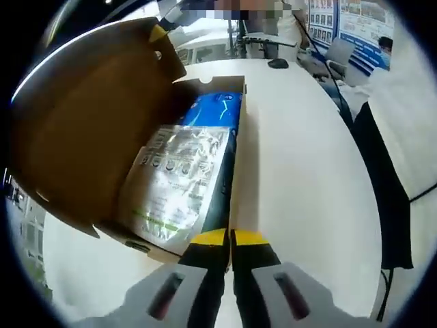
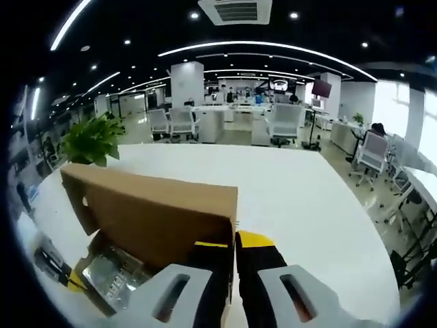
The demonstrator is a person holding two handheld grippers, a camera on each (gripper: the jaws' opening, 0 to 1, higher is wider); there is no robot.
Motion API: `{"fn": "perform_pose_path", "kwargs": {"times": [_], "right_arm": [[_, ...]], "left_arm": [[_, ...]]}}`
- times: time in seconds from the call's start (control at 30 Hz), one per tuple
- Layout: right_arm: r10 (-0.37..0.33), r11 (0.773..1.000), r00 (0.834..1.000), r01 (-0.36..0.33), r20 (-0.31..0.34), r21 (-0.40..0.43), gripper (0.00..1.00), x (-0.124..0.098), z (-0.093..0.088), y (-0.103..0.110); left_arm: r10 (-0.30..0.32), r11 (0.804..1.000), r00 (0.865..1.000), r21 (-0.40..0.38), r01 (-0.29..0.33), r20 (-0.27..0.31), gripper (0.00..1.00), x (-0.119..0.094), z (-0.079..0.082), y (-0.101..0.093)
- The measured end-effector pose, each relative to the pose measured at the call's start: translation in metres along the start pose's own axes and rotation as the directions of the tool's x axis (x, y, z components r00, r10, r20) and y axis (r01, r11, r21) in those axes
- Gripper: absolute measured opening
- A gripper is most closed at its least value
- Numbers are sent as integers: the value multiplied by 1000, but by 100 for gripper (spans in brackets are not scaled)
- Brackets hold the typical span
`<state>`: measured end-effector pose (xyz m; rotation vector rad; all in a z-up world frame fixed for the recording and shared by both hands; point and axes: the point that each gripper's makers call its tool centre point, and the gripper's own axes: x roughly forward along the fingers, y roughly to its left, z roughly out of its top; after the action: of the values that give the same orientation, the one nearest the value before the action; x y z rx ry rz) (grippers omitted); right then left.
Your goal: Operate the shoe box by opening the lid, removing the specified soft item, and placing it in the target area until the item is outside and the box remains undamaged.
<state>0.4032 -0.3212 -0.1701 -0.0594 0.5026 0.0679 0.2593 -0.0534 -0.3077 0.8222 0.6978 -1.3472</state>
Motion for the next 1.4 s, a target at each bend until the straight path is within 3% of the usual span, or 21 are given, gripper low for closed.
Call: {"fn": "perform_pose_path", "kwargs": {"times": [0.3, 0.47, 0.6, 0.67, 0.8, 0.9, 1.03, 1.1, 1.4], "right_arm": [[-5, 998, 1000, 5, -3, 70, 0, 6, 2, -1], [-1, 1000, 1000, 1, -5, 2, 0, 9, 2, 1], [-1, 1000, 1000, 1, -18, -7, 0, 17, 5, -2], [4, 999, 999, -5, -32, -45, 0, 21, 5, -2], [37, 998, 998, -39, -46, -40, 0, 25, 8, 0], [35, 994, 997, -42, -68, -104, 0, 31, 8, 0], [40, 993, 996, -48, -80, -107, 0, 38, 8, -2], [50, 993, 996, -57, -79, -101, 0, 43, 8, -5], [66, 998, 988, -69, -143, -15, 0, 54, 6, -1]], "left_arm": [[23, 999, 1000, -36, -23, -7, 1, 0, 0, 3], [15, 998, 1000, -57, -16, -25, 1, 1, -1, 4], [19, 997, 999, -77, -23, -44, 1, 1, -2, 3], [19, 998, 998, -66, -23, -58, 1, 1, -1, 2], [13, 999, 997, -43, -16, -79, 1, 2, 0, -1], [12, 996, 997, -92, -19, -76, 1, 2, 0, 1], [34, 989, 997, -143, -44, -67, 1, 3, 0, 1], [51, 994, 995, -95, -59, -85, 1, 4, 0, -1], [40, 991, 996, -128, -49, -76, 1, 4, 1, 2]]}}
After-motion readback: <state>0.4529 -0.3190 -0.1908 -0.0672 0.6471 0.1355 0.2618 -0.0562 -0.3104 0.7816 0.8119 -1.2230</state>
